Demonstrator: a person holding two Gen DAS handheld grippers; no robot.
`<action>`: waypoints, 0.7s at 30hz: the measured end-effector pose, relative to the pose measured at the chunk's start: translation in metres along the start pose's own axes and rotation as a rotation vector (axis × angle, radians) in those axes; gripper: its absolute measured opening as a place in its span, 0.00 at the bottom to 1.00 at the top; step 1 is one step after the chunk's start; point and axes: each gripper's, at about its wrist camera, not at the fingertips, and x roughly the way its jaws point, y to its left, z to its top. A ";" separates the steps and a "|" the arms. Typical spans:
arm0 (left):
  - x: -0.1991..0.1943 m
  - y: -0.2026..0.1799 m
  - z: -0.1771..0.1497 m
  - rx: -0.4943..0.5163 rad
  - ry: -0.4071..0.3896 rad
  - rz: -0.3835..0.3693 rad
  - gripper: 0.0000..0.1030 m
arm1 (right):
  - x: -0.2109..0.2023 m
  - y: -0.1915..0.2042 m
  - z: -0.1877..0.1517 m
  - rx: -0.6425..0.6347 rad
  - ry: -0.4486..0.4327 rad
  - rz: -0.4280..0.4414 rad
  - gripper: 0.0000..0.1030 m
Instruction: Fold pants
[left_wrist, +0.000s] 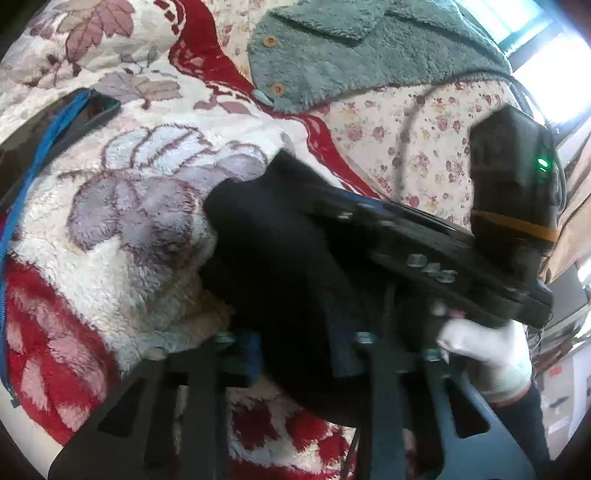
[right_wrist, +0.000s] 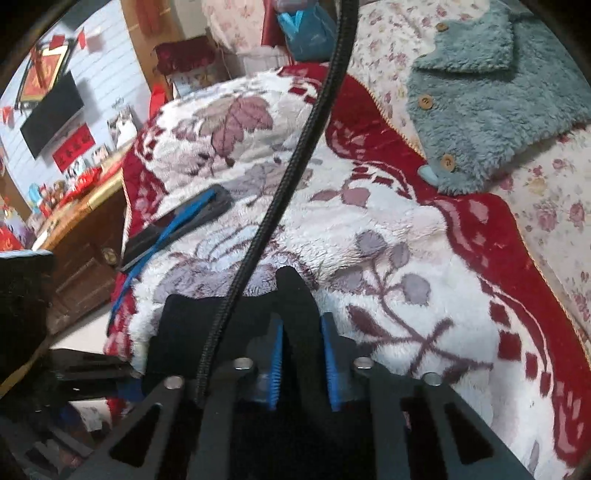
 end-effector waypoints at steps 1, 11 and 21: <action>-0.006 -0.003 0.000 0.007 -0.016 -0.015 0.19 | -0.007 0.000 -0.001 0.017 -0.019 0.012 0.13; -0.074 -0.106 -0.017 0.284 -0.153 -0.159 0.18 | -0.157 -0.002 -0.028 0.140 -0.331 0.063 0.13; -0.043 -0.230 -0.078 0.514 -0.028 -0.302 0.18 | -0.272 -0.039 -0.137 0.312 -0.453 -0.069 0.13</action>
